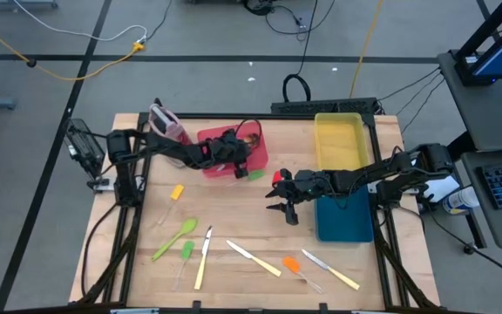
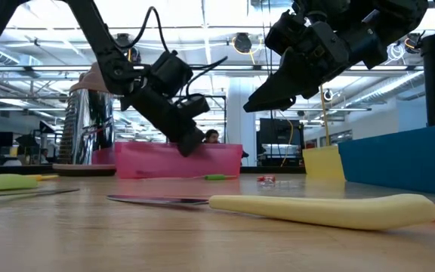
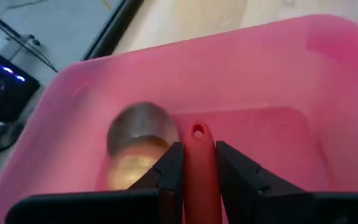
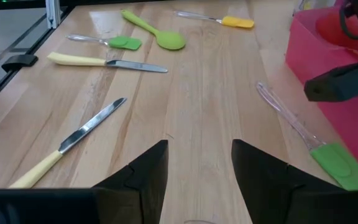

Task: Pick & Place Kitchen Items
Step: Put the red serving spoon into the red bin, then put the left yellow knife into the blue bin

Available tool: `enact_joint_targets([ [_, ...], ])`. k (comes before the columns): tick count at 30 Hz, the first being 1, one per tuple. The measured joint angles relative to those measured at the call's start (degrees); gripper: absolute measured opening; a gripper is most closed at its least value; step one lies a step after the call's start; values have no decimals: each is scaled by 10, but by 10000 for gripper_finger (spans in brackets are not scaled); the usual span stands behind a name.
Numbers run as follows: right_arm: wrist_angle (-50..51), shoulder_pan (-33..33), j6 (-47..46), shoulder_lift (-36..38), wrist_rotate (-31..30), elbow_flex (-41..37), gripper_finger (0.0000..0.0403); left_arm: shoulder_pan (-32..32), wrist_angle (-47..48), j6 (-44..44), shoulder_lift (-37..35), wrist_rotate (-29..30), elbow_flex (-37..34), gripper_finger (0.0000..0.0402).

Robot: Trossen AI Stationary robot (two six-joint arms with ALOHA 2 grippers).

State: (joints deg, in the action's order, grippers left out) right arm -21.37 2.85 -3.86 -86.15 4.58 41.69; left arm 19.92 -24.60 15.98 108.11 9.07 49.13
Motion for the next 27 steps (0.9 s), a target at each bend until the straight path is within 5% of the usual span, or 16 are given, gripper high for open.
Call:
enact_joint_targets([
  [14,0,0,0,0,0,0,169,-2,-7,-37,-2,2,-1,156],
  [27,0,0,0,0,0,0,169,-46,38,-31,-106,45,-1,152],
])
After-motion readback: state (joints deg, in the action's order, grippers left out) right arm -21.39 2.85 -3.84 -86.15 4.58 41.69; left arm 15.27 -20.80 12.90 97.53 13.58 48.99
